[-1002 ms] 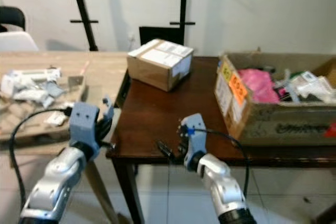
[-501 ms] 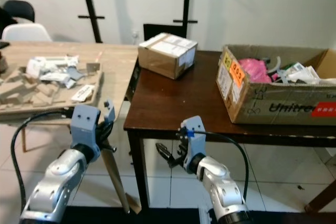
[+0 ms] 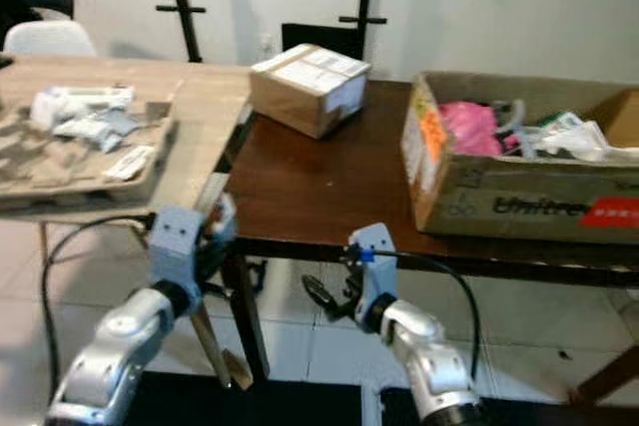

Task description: Picking trash to rubbish bin

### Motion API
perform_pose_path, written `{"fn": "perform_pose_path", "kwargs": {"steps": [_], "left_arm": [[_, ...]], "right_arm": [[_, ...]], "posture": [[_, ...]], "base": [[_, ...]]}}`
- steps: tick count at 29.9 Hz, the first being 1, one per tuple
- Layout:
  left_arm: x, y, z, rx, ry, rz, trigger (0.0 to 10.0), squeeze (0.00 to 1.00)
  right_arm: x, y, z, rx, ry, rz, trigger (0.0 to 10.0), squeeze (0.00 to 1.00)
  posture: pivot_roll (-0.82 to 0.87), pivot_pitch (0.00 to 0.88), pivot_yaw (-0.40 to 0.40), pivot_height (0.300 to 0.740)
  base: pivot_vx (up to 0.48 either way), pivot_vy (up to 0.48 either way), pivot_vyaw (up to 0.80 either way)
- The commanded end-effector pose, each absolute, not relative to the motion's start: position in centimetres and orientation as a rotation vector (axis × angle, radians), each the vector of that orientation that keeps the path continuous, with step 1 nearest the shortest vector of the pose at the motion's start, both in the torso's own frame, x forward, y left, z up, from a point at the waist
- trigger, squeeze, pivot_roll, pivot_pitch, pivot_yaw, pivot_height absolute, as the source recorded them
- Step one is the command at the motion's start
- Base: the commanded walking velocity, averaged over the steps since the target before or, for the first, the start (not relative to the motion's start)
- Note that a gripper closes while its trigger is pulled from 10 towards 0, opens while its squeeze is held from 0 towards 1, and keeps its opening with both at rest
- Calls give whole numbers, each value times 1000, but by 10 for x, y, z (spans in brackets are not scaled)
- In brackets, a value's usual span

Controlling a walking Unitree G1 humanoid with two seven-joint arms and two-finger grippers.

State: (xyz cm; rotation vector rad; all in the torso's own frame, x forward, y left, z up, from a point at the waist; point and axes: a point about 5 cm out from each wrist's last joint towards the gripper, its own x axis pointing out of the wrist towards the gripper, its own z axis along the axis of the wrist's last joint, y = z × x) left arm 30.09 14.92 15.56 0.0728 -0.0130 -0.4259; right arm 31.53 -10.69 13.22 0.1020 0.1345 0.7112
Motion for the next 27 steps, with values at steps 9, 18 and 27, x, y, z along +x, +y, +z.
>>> {"fn": "perform_pose_path", "kwargs": {"steps": [9, 18, 27], "left_arm": [[263, 152, 104, 35, 207, -734, 10000, 0], [251, 197, -3, 179, 705, -354, 10000, 0], [227, 199, -42, 61, 795, -73, 10000, 0]], "right_arm": [[267, -98, 102, 113, 360, 1120, 10000, 0], [269, -125, 9, -104, 693, 683, 10000, 0], [233, -159, -48, -98, 865, 249, 10000, 0]], "posture": [[43, 135, -52, 740], [47, 122, -54, 740], [30, 103, -39, 740]], "base": [[0, 0, 0], [0, 0, 0], [0, 0, 0]]}}
